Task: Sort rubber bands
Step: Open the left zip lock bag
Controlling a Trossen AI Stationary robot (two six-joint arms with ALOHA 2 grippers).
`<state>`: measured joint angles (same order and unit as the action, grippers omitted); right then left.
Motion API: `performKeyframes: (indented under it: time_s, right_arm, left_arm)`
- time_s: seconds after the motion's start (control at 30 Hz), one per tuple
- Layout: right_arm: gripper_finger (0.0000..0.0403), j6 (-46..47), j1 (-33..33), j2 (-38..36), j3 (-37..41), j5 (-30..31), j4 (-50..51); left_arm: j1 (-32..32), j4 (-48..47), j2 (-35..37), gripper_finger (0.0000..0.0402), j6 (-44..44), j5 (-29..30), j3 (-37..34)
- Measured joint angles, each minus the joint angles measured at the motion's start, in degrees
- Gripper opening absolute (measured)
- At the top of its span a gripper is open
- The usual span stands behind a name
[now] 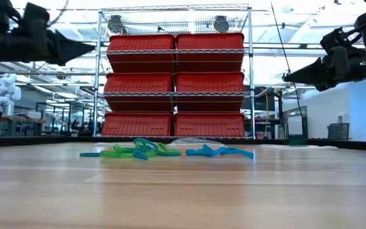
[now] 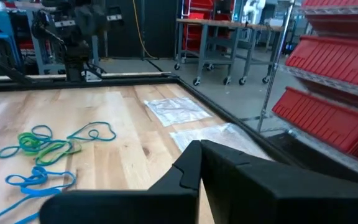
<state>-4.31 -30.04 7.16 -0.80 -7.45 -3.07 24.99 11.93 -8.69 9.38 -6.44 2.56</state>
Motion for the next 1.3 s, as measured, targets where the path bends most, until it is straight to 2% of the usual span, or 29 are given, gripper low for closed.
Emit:
performKeyframes:
  time_s: [0.07,0.13,0.3,0.43,0.5,0.67,0.9,1.13,1.3]
  right_arm:
    - [0.0000,-0.8,0.0,0.0,0.0,0.0,-0.6]
    - [0.0000,-0.7,0.0,0.0,0.0,0.0,-2.5]
    - [0.0000,0.2,0.0,0.0,0.0,-0.1,-6.9]
    - [0.0000,7.5,0.0,0.0,0.0,-0.2,-10.5]
    - [0.0000,8.3,0.0,0.1,0.0,-0.1,-12.6]
    - [0.0000,8.5,0.1,0.1,0.0,-0.1,-19.2]
    - [0.0000,9.3,0.1,0.1,0.0,-0.1,-18.1]
    - [0.0000,9.9,0.1,1.4,0.0,-0.7,-15.1]
    - [0.0000,9.6,0.2,3.4,0.0,-3.3,-15.9]
  left_arm:
    - [0.0,-6.3,-3.8,0.0020,0.7,0.5,1.6]
    - [0.0,-8.5,-10.1,0.0020,1.8,1.3,1.8]
    - [0.0,-3.0,-25.1,0.0026,4.5,3.8,1.9]
    - [0.0,-1.5,-35.5,0.0057,6.2,9.1,4.6]
    - [0.0,-0.6,-40.1,0.0080,6.3,11.1,6.8]
    - [0.0,0.2,-50.2,0.0125,9.2,11.7,12.0]
    - [0.0,0.0,-62.6,0.0132,14.3,16.6,16.5]
    - [0.4,-0.3,-71.2,0.0132,19.2,22.9,19.2]
    - [2.0,0.7,-76.4,0.0132,20.6,23.9,20.4]
